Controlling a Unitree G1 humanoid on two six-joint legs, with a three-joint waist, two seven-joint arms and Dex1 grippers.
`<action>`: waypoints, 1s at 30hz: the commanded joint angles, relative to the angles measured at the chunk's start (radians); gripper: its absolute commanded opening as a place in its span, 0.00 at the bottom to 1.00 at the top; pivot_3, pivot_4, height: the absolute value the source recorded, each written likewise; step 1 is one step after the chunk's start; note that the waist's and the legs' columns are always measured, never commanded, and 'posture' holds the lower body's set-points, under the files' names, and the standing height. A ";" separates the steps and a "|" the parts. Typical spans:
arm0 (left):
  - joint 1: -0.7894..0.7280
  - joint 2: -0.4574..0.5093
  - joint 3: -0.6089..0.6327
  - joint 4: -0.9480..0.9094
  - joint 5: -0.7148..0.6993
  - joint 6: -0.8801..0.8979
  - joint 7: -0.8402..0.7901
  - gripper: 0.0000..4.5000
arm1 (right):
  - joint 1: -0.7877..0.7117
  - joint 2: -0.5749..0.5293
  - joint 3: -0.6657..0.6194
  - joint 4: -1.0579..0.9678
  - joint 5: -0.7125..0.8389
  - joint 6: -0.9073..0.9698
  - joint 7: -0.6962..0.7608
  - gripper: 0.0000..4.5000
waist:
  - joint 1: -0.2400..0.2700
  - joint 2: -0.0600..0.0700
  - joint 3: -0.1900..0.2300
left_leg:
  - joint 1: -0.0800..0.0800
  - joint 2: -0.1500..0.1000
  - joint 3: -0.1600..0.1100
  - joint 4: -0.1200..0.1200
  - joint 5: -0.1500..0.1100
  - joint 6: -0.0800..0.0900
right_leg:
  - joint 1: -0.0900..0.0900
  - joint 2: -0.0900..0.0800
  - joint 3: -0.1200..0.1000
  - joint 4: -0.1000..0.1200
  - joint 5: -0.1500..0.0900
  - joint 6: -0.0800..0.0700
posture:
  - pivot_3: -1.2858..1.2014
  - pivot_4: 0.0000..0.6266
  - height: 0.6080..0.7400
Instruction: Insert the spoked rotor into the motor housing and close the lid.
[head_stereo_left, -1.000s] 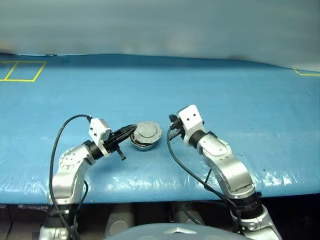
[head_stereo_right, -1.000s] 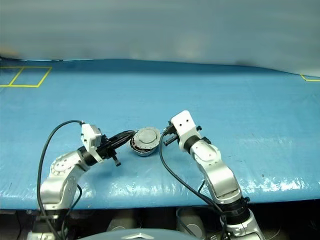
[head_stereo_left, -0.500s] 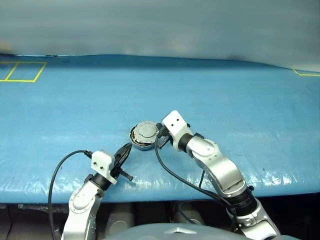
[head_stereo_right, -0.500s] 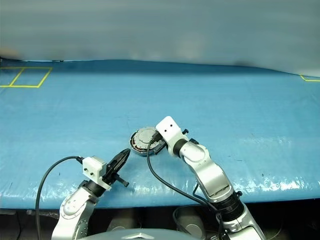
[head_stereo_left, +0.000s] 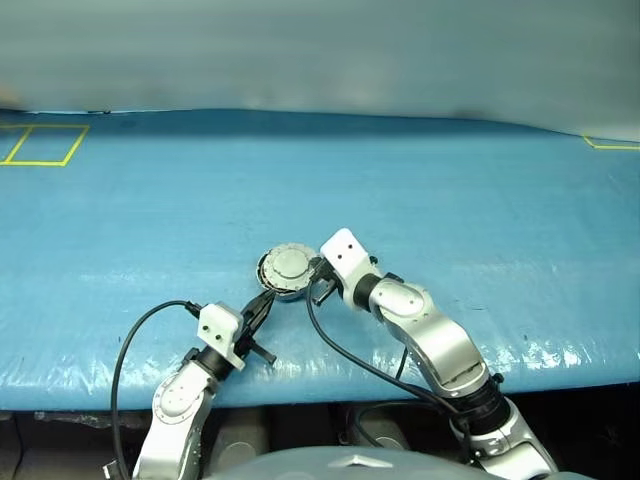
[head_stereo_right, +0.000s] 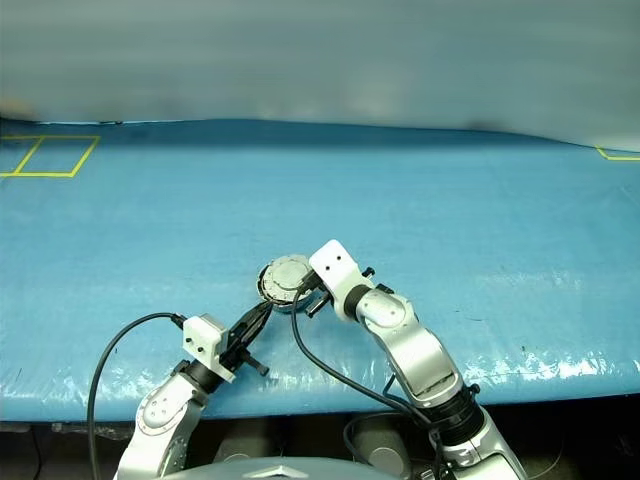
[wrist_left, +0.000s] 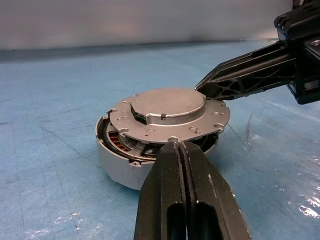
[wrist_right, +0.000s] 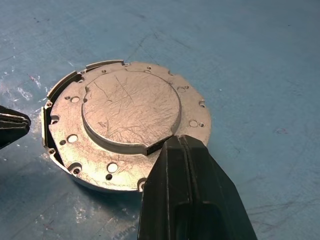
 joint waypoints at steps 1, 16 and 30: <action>-0.006 0.006 -0.011 -0.008 -0.020 -0.025 -0.005 0.01 | -0.005 0.012 -0.006 -0.065 0.034 0.021 0.017 0.00 | 0.000 0.000 0.000 | 0.000 0.000 0.000 0.000 0.000 0.000 | 0.000 0.000 0.000 0.000 0.000 0.000 | 0.52 0.24 1.00; -0.003 0.021 -0.020 -0.027 -0.031 -0.009 0.003 0.00 | -0.002 -0.090 -0.060 -0.049 0.114 -0.228 0.180 0.36 | 0.000 0.000 0.000 | 0.000 0.000 0.000 0.000 0.000 0.000 | 0.000 0.000 0.000 -0.001 0.000 0.000 | 0.52 0.24 1.00; -0.007 0.033 -0.025 -0.031 -0.035 -0.008 0.024 0.00 | -0.142 -0.071 -0.017 0.324 0.066 -0.498 0.346 0.99 | 0.000 0.000 0.000 | 0.000 -0.001 0.001 -0.001 0.000 0.000 | 0.000 0.001 -0.001 -0.001 0.000 0.000 | 0.52 0.24 1.00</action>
